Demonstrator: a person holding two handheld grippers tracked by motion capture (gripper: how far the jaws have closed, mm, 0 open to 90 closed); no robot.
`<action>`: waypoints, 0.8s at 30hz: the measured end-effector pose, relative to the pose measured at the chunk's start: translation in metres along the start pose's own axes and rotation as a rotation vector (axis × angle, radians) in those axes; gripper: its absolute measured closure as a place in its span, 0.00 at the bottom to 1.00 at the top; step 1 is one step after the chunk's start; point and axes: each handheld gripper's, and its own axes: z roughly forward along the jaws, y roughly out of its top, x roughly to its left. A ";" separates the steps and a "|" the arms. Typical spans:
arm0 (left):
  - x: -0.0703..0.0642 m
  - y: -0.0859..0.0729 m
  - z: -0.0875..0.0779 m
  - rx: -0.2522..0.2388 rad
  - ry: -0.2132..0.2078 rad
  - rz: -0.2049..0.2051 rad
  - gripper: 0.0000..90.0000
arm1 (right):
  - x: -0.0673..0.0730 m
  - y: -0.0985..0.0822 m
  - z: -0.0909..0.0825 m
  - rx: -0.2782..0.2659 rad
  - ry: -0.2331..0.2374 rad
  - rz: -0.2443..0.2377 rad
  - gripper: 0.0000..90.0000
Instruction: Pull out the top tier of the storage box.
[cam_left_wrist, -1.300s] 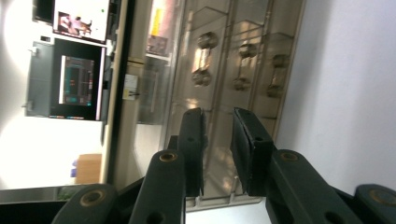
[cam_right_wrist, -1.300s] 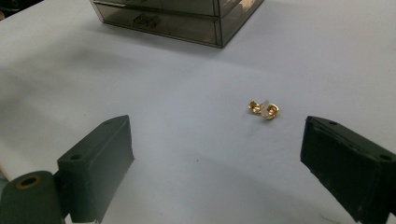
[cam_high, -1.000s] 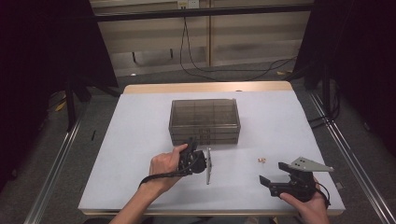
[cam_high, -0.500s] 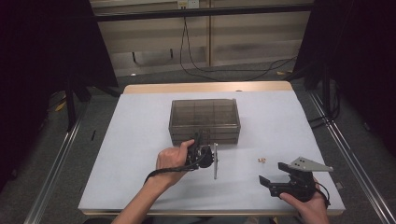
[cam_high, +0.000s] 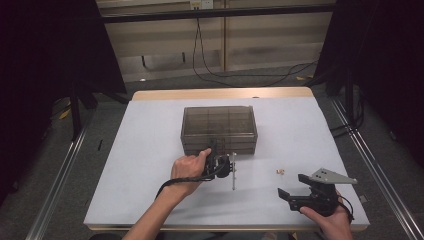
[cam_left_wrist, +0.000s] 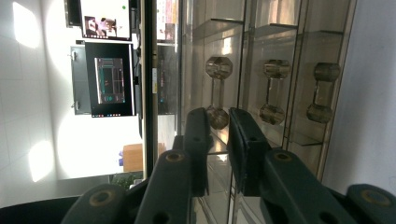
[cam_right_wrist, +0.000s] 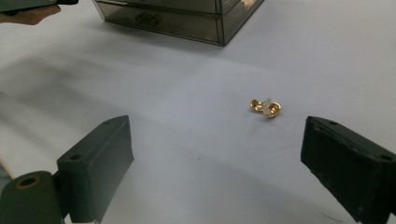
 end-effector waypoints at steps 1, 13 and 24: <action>0.001 0.000 0.000 -0.001 0.003 0.004 0.88 | 0.000 0.000 0.000 0.001 -0.001 0.000 0.10; -0.002 0.003 0.000 0.010 0.035 0.059 0.89 | 0.001 0.000 0.001 0.005 -0.002 -0.002 0.10; -0.005 0.005 -0.001 0.027 0.058 0.058 0.90 | 0.001 0.000 0.001 0.004 0.001 0.000 0.10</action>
